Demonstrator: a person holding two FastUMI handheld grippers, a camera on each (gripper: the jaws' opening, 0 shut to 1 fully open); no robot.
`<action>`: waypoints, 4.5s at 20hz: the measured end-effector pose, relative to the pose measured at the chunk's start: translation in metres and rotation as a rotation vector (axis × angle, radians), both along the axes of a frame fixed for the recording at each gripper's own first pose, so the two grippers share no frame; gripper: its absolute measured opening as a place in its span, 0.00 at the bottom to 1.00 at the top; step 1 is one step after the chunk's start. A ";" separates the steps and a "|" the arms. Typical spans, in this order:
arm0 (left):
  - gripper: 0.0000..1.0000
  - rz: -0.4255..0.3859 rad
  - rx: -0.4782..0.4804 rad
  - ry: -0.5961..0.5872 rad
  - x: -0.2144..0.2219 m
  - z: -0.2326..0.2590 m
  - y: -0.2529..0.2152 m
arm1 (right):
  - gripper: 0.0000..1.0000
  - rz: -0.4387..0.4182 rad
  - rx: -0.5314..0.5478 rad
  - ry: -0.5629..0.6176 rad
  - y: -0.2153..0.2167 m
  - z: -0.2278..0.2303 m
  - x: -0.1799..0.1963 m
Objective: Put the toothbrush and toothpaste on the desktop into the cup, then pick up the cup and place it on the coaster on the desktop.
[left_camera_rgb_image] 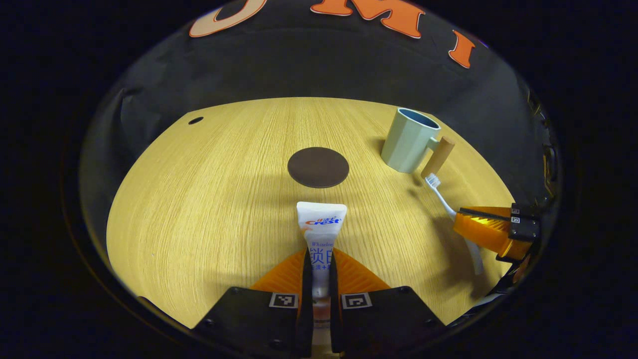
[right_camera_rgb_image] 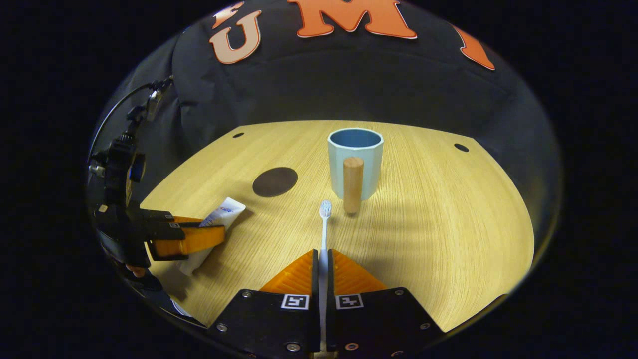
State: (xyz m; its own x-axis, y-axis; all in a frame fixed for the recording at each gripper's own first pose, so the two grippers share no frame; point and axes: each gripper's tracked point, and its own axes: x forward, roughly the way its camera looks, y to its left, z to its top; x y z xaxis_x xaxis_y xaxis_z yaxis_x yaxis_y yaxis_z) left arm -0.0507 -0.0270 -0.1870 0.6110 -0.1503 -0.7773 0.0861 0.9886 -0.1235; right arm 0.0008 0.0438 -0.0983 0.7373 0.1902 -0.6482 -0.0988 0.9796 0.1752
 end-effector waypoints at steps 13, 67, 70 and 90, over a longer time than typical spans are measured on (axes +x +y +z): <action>0.18 0.009 -0.004 -0.095 0.009 0.028 -0.001 | 0.05 0.052 0.038 -0.354 0.002 0.089 0.048; 0.17 -0.082 -0.070 -0.563 0.032 0.166 -0.029 | 0.06 -0.143 0.146 -0.912 -0.056 0.134 0.183; 0.17 -0.090 -0.073 -0.580 0.041 0.168 -0.035 | 0.08 -0.168 0.142 -0.915 -0.063 0.134 0.178; 0.17 -0.165 -0.195 -0.779 0.098 0.206 -0.124 | 0.22 -0.226 0.082 -0.896 -0.107 0.139 0.129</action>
State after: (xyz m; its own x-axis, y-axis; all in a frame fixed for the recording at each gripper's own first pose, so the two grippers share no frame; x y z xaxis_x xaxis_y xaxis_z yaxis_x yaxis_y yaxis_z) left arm 0.0469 -0.1512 0.0187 0.9232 -0.3735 -0.0900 0.3601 0.9229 -0.1366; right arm 0.1302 -0.0633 0.0407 0.9816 0.0013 0.1909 -0.0392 0.9800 0.1949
